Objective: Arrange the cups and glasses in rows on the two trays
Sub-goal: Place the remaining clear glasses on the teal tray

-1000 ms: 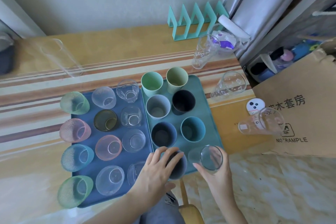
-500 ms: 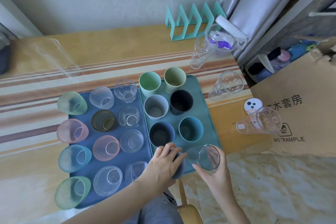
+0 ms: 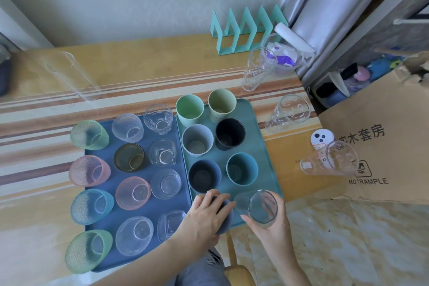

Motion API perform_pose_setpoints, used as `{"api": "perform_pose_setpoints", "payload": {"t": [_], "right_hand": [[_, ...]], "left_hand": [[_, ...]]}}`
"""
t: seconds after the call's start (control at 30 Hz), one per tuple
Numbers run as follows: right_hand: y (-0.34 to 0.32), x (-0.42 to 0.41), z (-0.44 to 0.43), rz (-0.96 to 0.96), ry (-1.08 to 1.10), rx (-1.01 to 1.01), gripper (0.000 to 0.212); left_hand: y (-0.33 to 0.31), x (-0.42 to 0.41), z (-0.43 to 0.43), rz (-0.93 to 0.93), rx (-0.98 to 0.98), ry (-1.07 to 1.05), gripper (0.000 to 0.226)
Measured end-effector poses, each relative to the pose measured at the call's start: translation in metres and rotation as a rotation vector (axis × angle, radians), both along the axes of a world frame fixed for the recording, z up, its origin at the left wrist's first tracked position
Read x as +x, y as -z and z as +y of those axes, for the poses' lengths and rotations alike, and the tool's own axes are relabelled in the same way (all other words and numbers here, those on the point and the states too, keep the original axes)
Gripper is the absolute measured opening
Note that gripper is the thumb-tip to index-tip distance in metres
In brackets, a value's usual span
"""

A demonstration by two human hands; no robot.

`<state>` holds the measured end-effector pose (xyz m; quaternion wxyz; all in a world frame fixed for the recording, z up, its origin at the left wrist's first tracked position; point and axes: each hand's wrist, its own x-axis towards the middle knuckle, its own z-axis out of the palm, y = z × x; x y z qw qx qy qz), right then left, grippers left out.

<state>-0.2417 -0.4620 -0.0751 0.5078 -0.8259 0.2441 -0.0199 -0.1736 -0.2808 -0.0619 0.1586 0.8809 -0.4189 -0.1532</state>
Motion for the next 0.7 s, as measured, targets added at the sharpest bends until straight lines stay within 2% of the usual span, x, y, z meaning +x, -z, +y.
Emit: {"api": "perform_pose_setpoints", "payload": {"t": [0.17, 0.27, 0.33, 0.4, 0.47, 0.57, 0.63, 0.7], "right_hand": [[0.003, -0.002, -0.004, 0.033, -0.025, 0.02, 0.078], [0.003, -0.01, -0.015, 0.086, -0.155, -0.009, 0.094], [-0.005, -0.014, -0.028, 0.105, -0.273, -0.096, 0.103], [-0.022, -0.012, -0.043, 0.122, -0.383, -0.189, 0.102], [-0.04, -0.005, -0.061, 0.07, -0.419, -0.284, 0.098], [-0.064, 0.023, -0.081, -0.044, -0.301, -0.341, 0.089], [-0.072, 0.045, -0.088, -0.119, -0.248, -0.371, 0.082], [-0.077, 0.063, -0.091, -0.16, -0.217, -0.378, 0.074]], "left_hand": [[0.002, 0.001, 0.003, 0.05, -0.004, 0.019, 0.085], [0.0, 0.0, 0.009, 0.029, 0.016, 0.036, 0.092], [-0.008, 0.001, 0.014, -0.019, -0.043, 0.021, 0.08], [-0.022, 0.011, 0.022, -0.04, -0.17, -0.032, 0.061], [-0.037, 0.034, 0.036, -0.085, -0.298, -0.145, 0.047], [-0.055, 0.099, 0.077, -0.268, -0.389, -0.42, 0.038], [-0.061, 0.159, 0.116, -0.403, -0.354, -0.652, 0.041], [-0.063, 0.22, 0.159, -0.44, -0.285, -0.912, 0.055]]}}
